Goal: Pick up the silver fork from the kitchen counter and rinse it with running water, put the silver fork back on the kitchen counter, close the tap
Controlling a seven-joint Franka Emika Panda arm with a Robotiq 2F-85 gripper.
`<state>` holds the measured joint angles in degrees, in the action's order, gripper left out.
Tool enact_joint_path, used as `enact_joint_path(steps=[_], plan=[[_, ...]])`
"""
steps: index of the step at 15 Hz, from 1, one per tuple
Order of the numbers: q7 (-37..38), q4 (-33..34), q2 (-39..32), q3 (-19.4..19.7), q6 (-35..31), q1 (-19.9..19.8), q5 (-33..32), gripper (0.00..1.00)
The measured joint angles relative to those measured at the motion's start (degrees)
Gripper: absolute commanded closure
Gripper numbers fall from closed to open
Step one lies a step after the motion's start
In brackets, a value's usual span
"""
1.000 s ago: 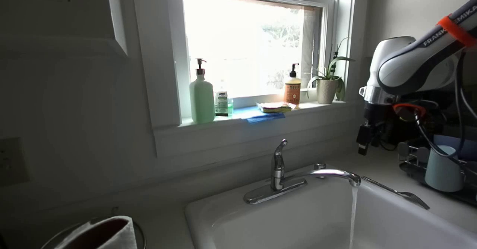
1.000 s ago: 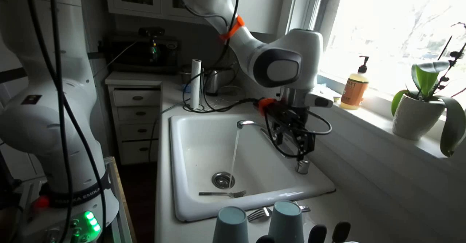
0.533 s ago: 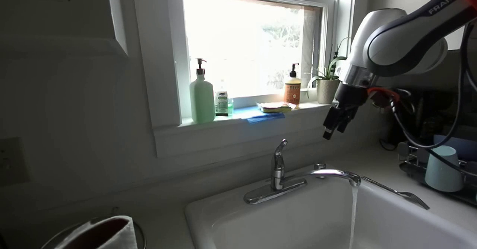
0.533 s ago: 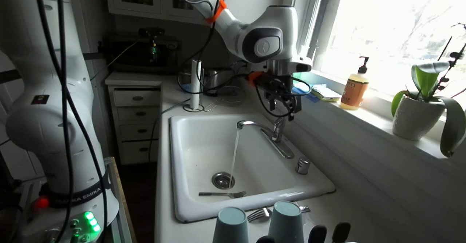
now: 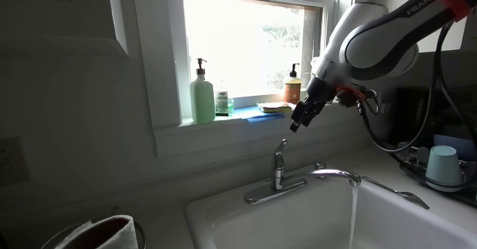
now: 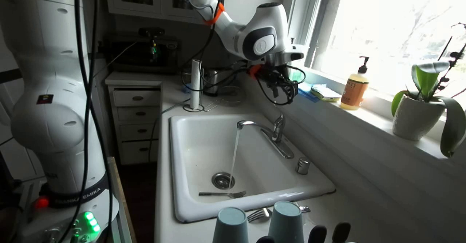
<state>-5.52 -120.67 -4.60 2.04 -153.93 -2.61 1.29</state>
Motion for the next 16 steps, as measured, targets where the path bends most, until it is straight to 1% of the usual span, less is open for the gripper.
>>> enact_joint_path(steps=[4, 5, 6, 7, 12, 16], plan=[[-0.85, 1.79, -3.25, -1.70, -1.45, 0.11, 2.87, 0.82], [-1.43, 2.11, -3.85, -2.16, -1.58, 0.11, 3.75, 0.91], [-2.14, 2.44, -4.28, -2.58, -1.65, 0.10, 4.58, 0.96], [-2.97, 2.59, -4.45, -2.95, -1.65, 0.10, 5.27, 1.00], [-7.66, 2.98, -4.84, -4.11, -1.84, -0.10, 8.58, 0.99], [-11.54, 3.68, -5.56, -4.82, -3.37, -0.39, 11.36, 0.99]])
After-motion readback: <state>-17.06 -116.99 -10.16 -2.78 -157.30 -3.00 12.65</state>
